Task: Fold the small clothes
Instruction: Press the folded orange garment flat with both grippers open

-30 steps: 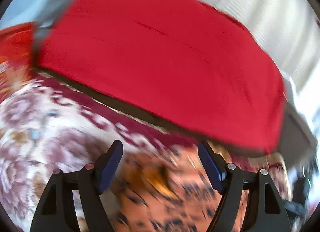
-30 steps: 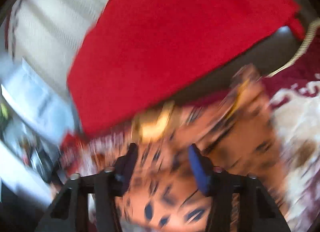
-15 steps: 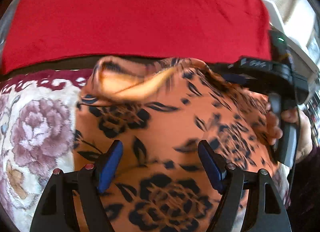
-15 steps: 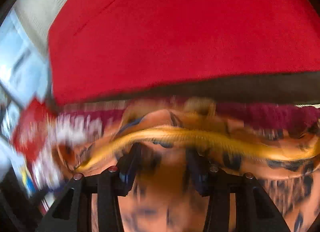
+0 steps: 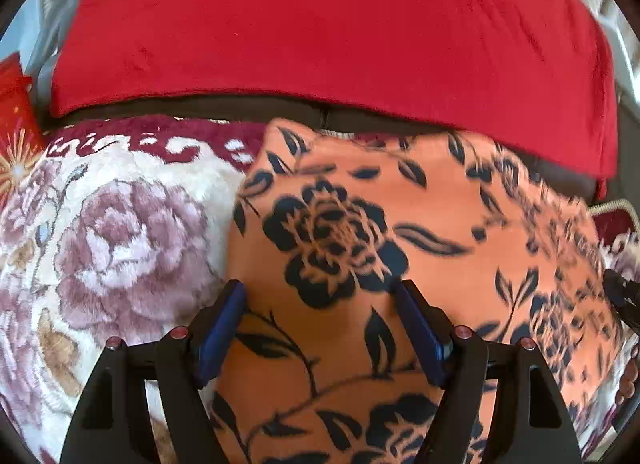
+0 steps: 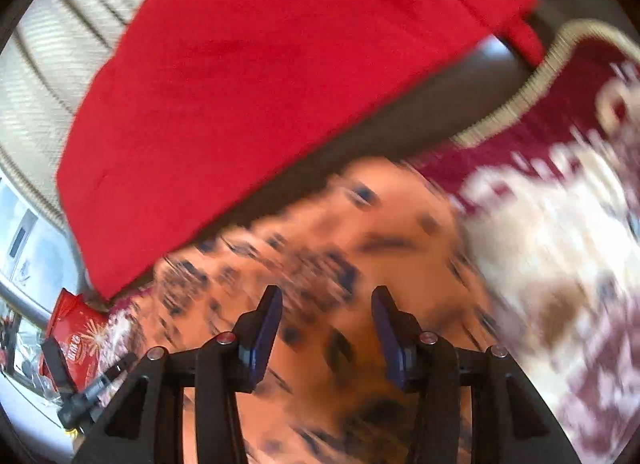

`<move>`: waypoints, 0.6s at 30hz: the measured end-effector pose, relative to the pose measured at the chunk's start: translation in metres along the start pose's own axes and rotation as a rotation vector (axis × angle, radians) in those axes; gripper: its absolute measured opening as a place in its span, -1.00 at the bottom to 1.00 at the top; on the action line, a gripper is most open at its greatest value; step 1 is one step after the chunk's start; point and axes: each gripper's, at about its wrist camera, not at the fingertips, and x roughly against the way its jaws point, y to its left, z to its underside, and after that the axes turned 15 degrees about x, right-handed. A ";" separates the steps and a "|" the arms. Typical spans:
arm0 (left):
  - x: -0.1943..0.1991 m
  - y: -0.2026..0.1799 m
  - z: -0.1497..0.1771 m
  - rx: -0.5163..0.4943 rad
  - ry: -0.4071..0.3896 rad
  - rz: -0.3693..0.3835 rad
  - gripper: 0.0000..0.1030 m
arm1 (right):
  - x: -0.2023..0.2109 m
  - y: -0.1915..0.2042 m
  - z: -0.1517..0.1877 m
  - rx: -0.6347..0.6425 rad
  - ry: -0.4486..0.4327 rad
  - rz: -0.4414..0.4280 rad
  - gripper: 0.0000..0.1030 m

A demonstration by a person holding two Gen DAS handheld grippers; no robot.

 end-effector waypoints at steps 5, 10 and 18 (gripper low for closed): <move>0.040 -0.008 0.017 0.002 -0.026 0.085 0.51 | 0.016 -0.006 0.028 -0.014 -0.019 -0.009 -0.05; 0.058 -0.013 0.050 -0.049 -0.011 0.102 0.51 | 0.035 0.021 0.042 0.028 -0.088 -0.104 -0.04; 0.055 0.000 0.060 -0.044 0.027 0.070 0.51 | 0.013 0.050 0.068 0.110 0.036 -0.073 -0.02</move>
